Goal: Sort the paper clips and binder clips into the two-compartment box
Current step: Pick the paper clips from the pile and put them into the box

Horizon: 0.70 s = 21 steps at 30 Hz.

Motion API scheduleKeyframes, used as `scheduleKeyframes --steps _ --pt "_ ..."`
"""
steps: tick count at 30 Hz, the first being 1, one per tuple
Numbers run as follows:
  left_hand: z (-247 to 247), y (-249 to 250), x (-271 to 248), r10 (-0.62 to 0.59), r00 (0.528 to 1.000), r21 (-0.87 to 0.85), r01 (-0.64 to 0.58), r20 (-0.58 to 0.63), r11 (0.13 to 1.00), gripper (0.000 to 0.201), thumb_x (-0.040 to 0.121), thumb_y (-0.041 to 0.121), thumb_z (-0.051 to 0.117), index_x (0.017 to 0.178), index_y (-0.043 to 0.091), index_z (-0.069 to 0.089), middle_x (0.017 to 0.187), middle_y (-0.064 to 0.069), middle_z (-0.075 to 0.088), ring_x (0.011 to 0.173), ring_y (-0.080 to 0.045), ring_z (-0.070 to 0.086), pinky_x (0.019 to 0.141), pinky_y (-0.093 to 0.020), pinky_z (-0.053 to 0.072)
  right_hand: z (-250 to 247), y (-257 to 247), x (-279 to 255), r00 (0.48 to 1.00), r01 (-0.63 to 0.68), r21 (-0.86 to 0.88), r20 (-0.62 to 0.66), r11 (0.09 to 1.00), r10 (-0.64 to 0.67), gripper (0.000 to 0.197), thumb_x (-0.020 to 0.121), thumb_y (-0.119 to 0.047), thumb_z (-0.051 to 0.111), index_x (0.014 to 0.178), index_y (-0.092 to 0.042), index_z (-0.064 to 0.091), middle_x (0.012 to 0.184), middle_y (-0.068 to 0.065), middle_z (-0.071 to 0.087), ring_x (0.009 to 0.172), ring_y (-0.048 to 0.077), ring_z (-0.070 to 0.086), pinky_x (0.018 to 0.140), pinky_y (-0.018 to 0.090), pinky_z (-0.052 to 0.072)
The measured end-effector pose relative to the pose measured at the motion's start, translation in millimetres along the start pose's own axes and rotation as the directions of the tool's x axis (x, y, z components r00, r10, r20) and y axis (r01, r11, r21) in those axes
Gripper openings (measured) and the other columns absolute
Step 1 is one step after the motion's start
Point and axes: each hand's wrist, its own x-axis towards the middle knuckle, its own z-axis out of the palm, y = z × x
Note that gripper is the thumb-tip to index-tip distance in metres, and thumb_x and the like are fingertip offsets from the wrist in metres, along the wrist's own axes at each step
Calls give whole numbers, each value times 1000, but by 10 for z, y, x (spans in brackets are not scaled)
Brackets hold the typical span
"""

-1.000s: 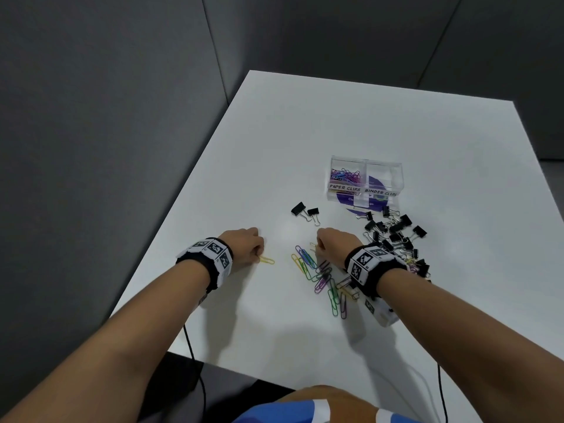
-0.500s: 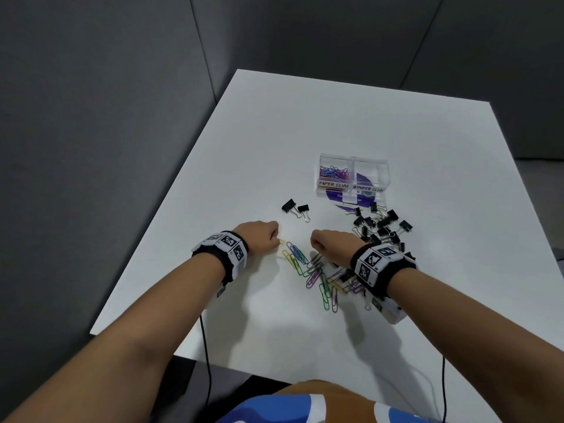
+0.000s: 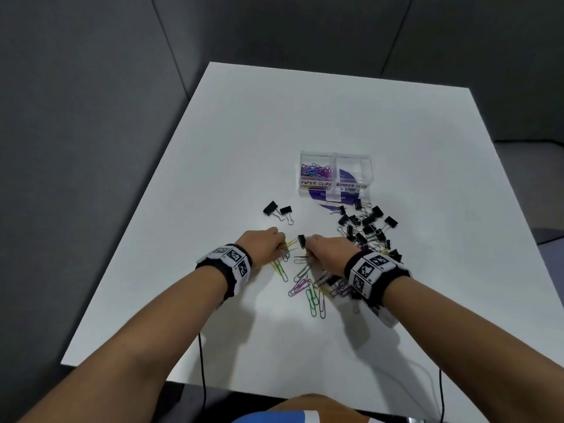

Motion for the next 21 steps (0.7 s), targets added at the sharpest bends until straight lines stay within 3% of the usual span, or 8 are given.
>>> scheduleKeyframes --steps 2,5,10,13,16,19,21 --pt "15 13 58 2 1000 -35 -3 -15 999 29 99 32 40 112 10 52 115 -7 53 99 -26 59 76 -33 44 -94 86 -26 999 -16 46 -35 999 18 21 96 -22 42 110 -7 50 112 11 54 84 32 61 63 31 37" --pt "-32 31 187 -1 1000 -70 -1 -22 998 30 100 33 40 114 10 52 115 -8 56 101 -25 58 80 -33 46 -313 272 -3 991 -80 166 -95 983 97 9 96 -21 40 94 -13 44 92 9 53 70 25 50 62 31 35" --pt "-305 39 462 23 997 -87 -29 -67 996 31 100 35 36 109 10 52 104 -8 64 95 -27 61 75 -32 44 -786 625 172 955 -166 259 -199 952 221 8 95 -19 39 90 -14 41 80 5 52 69 23 48 56 29 34" --pt "-618 -10 654 33 990 -94 -46 -135 994 32 102 33 31 106 10 52 100 -11 64 91 -28 60 71 -31 40 -1051 775 368 936 -186 277 -241 943 256 16 95 -19 41 104 -8 48 84 8 54 72 25 49 62 30 35" --pt "-940 -81 855 44 981 -24 -50 -187 998 33 102 33 31 106 9 55 99 -13 65 86 -27 58 68 -31 38 -1210 852 651 932 -169 296 -263 940 250 17 94 -14 43 107 -5 51 97 15 64 79 29 55 65 33 40" --pt "-1163 -137 1049 12 989 66 -3 -146 998 34 100 32 34 102 9 59 99 -13 65 92 -30 61 71 -32 43 -1244 871 928 948 -155 306 -221 939 229 21 93 -11 46 112 -6 52 109 18 64 96 34 60 78 38 45" --pt "-1257 -152 1161 -5 993 122 19 -117 992 36 99 32 35 99 8 62 91 -11 63 85 -29 59 69 -31 41 -1236 873 1025 959 -134 335 -195 933 207 30 92 -14 51 122 -8 48 115 17 63 103 33 59 85 37 46"
